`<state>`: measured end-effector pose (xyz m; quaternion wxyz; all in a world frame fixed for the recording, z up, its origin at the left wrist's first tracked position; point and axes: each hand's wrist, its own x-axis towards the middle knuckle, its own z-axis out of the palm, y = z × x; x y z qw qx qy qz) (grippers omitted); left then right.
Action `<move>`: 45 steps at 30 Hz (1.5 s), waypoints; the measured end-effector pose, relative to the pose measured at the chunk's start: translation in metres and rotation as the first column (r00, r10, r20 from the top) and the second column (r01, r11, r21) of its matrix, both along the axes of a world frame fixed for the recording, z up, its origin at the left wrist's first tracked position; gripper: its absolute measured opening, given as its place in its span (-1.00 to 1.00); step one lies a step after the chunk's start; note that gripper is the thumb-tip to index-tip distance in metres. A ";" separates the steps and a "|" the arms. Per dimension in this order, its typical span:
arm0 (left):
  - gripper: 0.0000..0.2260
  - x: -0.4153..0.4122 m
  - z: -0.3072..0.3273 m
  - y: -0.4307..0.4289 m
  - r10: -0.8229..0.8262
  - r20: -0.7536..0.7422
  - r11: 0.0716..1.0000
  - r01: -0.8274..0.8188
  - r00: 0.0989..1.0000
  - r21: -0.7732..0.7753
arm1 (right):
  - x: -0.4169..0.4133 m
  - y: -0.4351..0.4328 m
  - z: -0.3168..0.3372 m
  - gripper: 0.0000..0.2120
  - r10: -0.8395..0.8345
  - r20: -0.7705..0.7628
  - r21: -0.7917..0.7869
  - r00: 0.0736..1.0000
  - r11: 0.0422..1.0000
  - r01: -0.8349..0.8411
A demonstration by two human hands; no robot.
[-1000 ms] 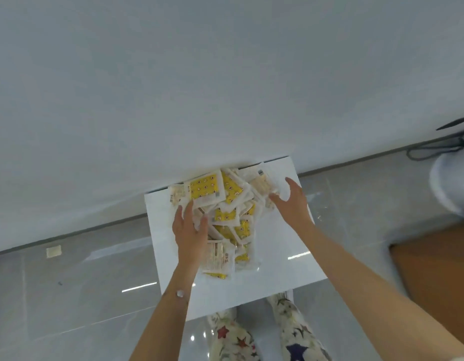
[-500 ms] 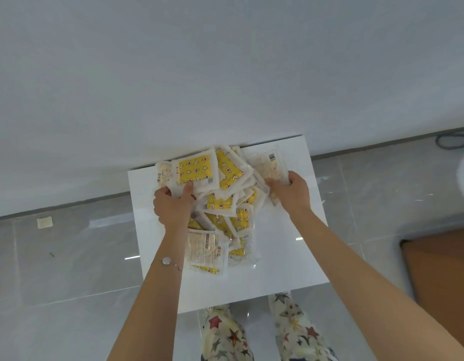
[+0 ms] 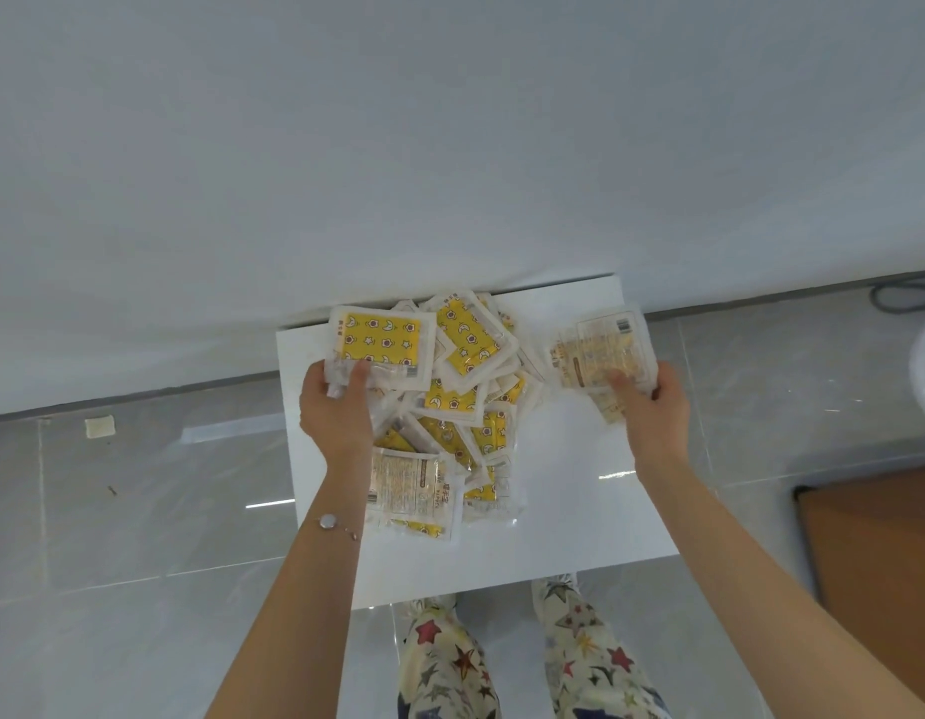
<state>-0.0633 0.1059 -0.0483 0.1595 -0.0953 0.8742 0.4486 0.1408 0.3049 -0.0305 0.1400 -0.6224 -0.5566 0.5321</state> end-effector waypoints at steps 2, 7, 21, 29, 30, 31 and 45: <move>-0.84 0.000 0.008 -0.005 0.002 -0.051 0.999 -0.001 0.999 0.035 | 0.003 -0.003 0.007 -0.83 -0.038 -0.016 0.015 0.999 0.999 0.038; -0.83 -0.004 0.023 -0.024 -0.019 -0.091 0.999 0.023 0.996 0.049 | 0.004 -0.013 0.023 -0.84 -0.028 -0.035 0.038 0.999 0.999 0.029; -0.88 0.007 0.076 -0.061 0.016 0.152 0.972 -0.051 0.988 0.231 | -0.008 -0.050 0.085 -0.89 0.049 -0.164 -0.061 0.985 0.996 -0.059; -0.73 0.049 0.198 -0.110 0.110 0.219 0.890 -0.194 0.970 0.412 | -0.029 -0.069 0.191 -0.82 0.340 -0.237 -0.144 0.910 0.914 -0.379; -0.74 0.054 0.215 -0.119 0.128 0.219 0.876 -0.213 0.967 0.432 | -0.034 -0.073 0.207 -0.82 0.388 -0.240 -0.124 0.890 0.897 -0.424; -0.74 0.060 0.232 -0.130 0.150 0.217 0.864 -0.235 0.965 0.446 | -0.038 -0.078 0.223 -0.83 0.439 -0.230 -0.102 0.869 0.877 -0.470; -0.72 0.143 0.361 -0.358 0.536 0.126 0.705 -0.525 0.835 0.477 | -0.095 -0.310 0.345 -0.78 0.852 -0.264 -0.017 0.453 0.465 -0.885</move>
